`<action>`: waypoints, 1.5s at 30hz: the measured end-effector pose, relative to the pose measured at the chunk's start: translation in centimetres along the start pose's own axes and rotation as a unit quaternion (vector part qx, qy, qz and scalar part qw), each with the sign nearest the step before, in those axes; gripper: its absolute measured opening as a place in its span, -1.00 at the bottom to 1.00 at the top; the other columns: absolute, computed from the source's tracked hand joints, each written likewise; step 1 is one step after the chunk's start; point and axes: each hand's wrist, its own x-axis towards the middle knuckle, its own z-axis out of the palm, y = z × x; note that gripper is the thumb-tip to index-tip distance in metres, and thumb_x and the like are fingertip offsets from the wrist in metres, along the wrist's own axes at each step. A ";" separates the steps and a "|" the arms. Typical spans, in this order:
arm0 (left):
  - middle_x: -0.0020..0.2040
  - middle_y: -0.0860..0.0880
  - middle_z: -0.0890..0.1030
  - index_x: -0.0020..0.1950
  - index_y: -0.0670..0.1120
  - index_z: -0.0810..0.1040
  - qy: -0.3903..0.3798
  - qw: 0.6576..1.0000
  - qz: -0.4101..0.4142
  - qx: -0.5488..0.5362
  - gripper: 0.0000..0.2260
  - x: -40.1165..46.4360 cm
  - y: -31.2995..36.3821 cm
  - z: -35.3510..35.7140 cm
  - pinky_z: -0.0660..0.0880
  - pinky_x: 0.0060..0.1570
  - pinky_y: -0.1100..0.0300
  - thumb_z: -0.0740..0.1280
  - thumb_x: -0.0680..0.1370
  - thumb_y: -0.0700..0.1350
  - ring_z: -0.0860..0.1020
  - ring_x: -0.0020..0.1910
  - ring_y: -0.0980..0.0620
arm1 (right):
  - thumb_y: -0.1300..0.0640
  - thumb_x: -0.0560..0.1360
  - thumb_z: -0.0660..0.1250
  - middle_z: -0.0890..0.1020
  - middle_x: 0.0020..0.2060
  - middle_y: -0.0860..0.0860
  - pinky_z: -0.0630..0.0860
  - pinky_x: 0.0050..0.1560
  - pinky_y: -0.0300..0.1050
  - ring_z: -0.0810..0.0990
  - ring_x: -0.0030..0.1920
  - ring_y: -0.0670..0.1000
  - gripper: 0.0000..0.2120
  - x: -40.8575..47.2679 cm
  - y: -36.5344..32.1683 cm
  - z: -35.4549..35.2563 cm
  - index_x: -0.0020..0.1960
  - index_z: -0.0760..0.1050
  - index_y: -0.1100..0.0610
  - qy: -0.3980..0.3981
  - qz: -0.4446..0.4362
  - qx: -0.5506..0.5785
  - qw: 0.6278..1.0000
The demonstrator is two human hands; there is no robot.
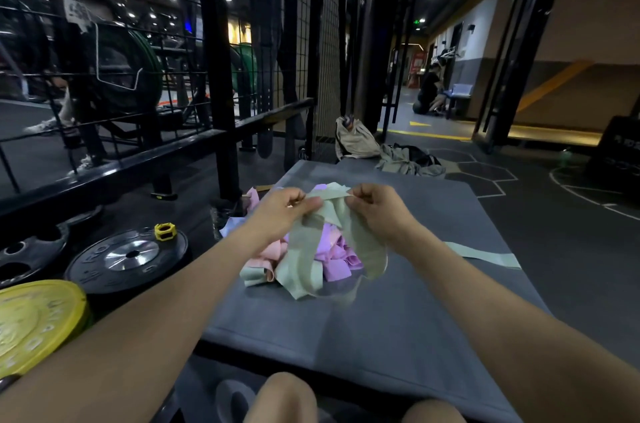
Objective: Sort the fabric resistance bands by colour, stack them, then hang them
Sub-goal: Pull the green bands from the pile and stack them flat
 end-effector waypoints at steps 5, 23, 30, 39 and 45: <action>-0.01 -0.06 0.59 -0.06 -0.08 0.57 -0.046 0.997 -0.058 -0.013 -0.92 0.3 -1.5 0.6 0.37 0.08 0.27 0.39 0.50 -0.10 0.46 0.04 0.10 | 0.14 0.57 0.26 0.42 -0.30 0.14 0.27 -0.39 -0.23 0.35 -0.34 0.03 -0.69 -0.3 1.6 -1.6 -0.14 0.46 0.42 -0.037 0.057 0.058 0.996; -0.21 -0.05 0.43 -0.16 -0.09 0.41 -0.047 0.988 -0.126 0.070 -0.74 -2.1 -3.0 3.3 0.45 -0.11 0.19 0.06 0.66 -0.09 0.39 -0.20 0.02 | 0.00 0.48 0.32 0.31 -0.48 -0.05 0.26 -0.43 -0.28 0.27 -0.43 -0.06 -0.62 -3.5 5.8 -2.7 -0.43 0.28 0.08 -0.117 0.079 -0.177 0.974; -0.32 0.02 0.38 -0.35 -0.09 0.36 -0.072 0.961 -0.119 0.240 -0.66 -3.4 -6.0 1.5 0.30 -0.25 0.27 0.18 0.61 -0.03 0.35 -0.28 0.06 | -0.06 0.46 0.35 0.24 -0.48 -0.05 0.15 -0.43 -0.19 0.18 -0.43 -0.06 -0.51 -4.9 9.0 -4.5 -0.45 0.14 0.07 -0.204 0.116 -0.341 0.910; -0.03 -0.17 0.56 -0.27 -0.11 0.43 -0.084 0.933 -0.129 0.324 -0.73 -3.5 -8.7 3.7 0.38 -0.04 0.14 0.14 0.62 -0.11 0.49 -0.01 -0.14 | 0.03 0.53 0.23 0.30 -0.40 -0.02 0.20 -0.41 -0.19 0.31 -0.27 0.03 -0.60 -5.1 12.3 -4.8 -0.41 0.20 0.13 -0.186 0.154 -0.425 0.873; 0.24 -0.21 0.41 0.25 -0.10 0.49 -0.096 0.903 -0.128 0.398 -0.71 -4.6 -12.4 5.6 0.34 0.20 0.02 0.11 0.59 -0.20 0.34 0.27 -0.20 | 0.14 0.57 0.17 0.46 -0.16 0.11 0.30 -0.19 -0.16 0.40 -0.11 0.05 -0.69 -6.0 15.4 -3.9 -0.34 0.29 0.11 -0.191 0.174 -0.427 0.867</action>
